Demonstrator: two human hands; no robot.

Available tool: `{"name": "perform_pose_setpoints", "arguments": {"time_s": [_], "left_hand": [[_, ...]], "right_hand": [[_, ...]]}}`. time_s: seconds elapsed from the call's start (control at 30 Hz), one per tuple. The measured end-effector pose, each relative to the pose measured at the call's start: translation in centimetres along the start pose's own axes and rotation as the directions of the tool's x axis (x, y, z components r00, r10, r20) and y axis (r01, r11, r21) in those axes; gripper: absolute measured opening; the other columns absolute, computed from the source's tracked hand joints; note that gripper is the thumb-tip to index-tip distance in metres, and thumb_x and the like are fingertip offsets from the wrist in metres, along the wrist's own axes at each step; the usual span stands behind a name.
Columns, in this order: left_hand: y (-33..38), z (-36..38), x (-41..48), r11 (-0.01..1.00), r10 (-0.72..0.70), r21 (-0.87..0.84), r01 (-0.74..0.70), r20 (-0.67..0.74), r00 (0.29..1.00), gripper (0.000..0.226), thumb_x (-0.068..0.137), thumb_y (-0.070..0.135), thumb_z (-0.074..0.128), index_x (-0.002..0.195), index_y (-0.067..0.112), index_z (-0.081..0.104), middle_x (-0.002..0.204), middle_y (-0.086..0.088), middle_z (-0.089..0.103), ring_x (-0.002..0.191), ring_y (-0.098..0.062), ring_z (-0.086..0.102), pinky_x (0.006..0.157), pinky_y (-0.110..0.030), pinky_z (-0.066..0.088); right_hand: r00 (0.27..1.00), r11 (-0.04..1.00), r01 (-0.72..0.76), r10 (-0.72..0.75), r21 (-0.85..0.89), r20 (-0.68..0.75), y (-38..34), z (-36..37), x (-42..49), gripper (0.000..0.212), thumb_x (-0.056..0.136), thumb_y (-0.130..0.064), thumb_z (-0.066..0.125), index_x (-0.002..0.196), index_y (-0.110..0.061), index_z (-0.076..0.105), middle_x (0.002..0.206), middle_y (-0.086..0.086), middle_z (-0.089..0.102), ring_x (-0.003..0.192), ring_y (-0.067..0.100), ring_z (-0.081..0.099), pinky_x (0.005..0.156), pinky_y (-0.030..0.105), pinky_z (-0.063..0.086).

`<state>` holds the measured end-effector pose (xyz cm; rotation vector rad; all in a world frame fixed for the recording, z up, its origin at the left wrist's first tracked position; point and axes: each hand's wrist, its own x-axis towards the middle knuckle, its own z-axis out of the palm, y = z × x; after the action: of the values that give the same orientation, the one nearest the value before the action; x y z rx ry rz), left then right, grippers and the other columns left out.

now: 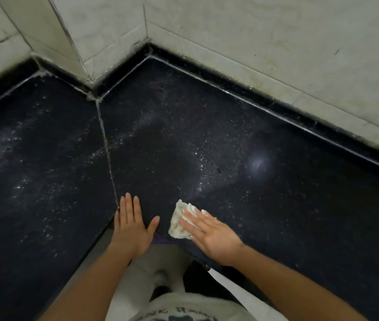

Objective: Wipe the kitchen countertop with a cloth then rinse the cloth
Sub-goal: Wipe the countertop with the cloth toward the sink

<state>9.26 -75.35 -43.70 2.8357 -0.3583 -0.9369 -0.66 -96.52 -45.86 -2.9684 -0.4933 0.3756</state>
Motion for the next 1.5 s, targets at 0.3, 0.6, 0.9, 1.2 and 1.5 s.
{"name": "perform_pose_setpoints", "arguments": {"time_s": [0.3, 0.6, 0.9, 1.2, 1.5], "left_hand": [[0.1, -0.1, 0.1, 0.999, -0.032, 0.014, 0.032, -0.007, 0.999, 0.088, 0.081, 0.076, -0.003, 0.133, 0.013, -0.035, 0.142, -0.006, -0.043, 0.130, -0.018, -0.040, 0.114, -0.037, -0.017], [2.4, -0.2, 0.4, 0.988, -0.153, -0.003, 0.153, -0.029, 0.988, 0.084, 0.092, 0.061, 0.007, 0.141, 0.002, -0.026, 0.149, -0.017, -0.032, 0.139, -0.027, -0.029, 0.115, -0.041, -0.014], [8.0, 0.4, 2.4, 0.992, -0.065, -0.122, 0.031, -0.286, 0.956, 0.081, 0.089, 0.061, 0.002, 0.146, 0.004, -0.011, 0.153, -0.013, -0.021, 0.140, -0.023, -0.024, 0.113, -0.037, -0.016], [10.8, 0.4, 6.1, 0.996, 0.085, 0.036, -0.079, -0.218, 0.972, 0.094, 0.069, 0.067, -0.031, 0.141, 0.007, -0.027, 0.150, -0.008, -0.034, 0.137, -0.019, -0.033, 0.112, -0.036, -0.019], [11.1, 0.2, 6.9, 0.994, 0.094, 0.057, -0.088, -0.119, 0.988, 0.108, 0.061, 0.081, -0.024, 0.139, 0.007, -0.031, 0.146, -0.009, -0.040, 0.134, -0.019, -0.038, 0.112, -0.036, -0.021]], "right_hand": [[0.763, 0.747, -0.643, 0.643, 0.166, 0.062, 12.9, -3.5, 1.4, 0.053, 0.101, -0.031, 0.006, 0.150, -0.015, -0.004, 0.158, 0.004, -0.009, 0.146, 0.023, -0.010, 0.119, 0.035, -0.002], [0.915, 0.900, -0.378, 0.400, 0.217, -0.062, 2.7, -1.7, 3.6, 0.053, 0.090, -0.019, 0.027, 0.139, -0.004, 0.040, 0.145, 0.019, 0.040, 0.134, 0.038, 0.037, 0.103, 0.050, 0.041], [0.995, 0.995, -0.097, 0.098, -0.020, 0.037, 11.9, -2.1, 3.4, 0.053, 0.090, -0.024, 0.031, 0.141, -0.009, 0.039, 0.145, 0.010, 0.043, 0.139, 0.027, 0.029, 0.110, 0.042, 0.031], [0.676, 0.655, -0.696, 0.736, 0.292, -0.038, 18.1, -4.0, 5.4, 0.052, 0.104, -0.023, 0.018, 0.151, -0.013, 0.002, 0.159, 0.009, -0.005, 0.146, 0.026, -0.009, 0.118, 0.036, -0.005], [0.998, 0.985, 0.053, -0.046, 0.163, -0.051, 13.1, -1.1, -3.1, 0.052, 0.099, -0.024, 0.038, 0.149, -0.019, 0.024, 0.157, 0.001, 0.020, 0.146, 0.021, 0.013, 0.119, 0.035, 0.012]]}}
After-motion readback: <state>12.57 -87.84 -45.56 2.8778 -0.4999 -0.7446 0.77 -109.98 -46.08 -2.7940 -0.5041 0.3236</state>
